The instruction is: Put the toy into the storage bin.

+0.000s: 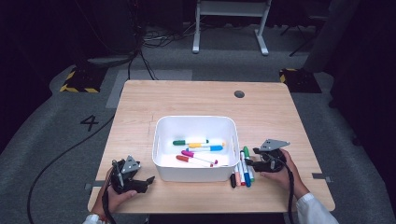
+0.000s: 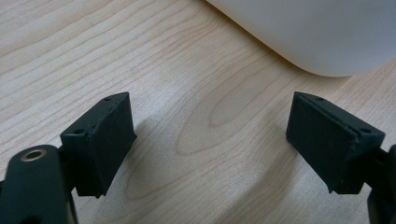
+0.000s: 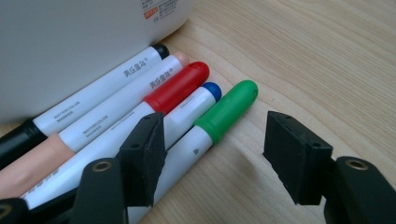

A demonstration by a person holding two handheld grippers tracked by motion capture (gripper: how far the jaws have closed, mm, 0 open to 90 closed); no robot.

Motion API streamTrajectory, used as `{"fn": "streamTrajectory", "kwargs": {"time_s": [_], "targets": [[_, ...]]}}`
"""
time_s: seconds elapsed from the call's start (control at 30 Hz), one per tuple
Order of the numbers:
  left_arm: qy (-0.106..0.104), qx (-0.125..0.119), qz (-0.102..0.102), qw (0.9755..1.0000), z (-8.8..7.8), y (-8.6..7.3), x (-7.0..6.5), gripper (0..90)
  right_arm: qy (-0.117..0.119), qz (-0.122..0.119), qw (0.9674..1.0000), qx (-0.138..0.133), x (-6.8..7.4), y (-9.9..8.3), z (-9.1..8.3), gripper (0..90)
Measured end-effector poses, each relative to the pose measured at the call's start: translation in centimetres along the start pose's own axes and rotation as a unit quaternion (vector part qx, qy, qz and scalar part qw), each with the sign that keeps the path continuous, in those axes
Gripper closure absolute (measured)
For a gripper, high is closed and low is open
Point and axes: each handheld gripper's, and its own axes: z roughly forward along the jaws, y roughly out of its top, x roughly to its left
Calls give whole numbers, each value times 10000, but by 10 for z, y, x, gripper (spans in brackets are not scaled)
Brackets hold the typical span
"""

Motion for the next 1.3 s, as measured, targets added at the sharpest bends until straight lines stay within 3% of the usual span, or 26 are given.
{"fn": "streamTrajectory", "kwargs": {"time_s": [0.27,0.47,0.57,0.83,0.93,1.17,1.3], "targets": [[0,0,1,10000,0,0,0,153,-69,122,9998,138,-9,-5,2,403],[-1,-1,0,10000,0,0,0,153,-184,472,9985,188,-21,-5,5,432],[-3,0,-2,10000,0,0,0,153,-281,567,9978,196,-23,-3,9,471],[-2,0,-1,10000,0,0,0,153,-517,776,9955,149,-32,-1,11,686],[0,-1,0,10000,0,0,0,153,-504,742,9959,142,-34,-1,11,743],[-1,-1,-1,10000,0,0,0,153,-389,618,9973,99,-37,-3,10,749],[-3,0,-3,10000,0,0,0,153,-292,604,9977,-92,-38,-2,2,750]]}}
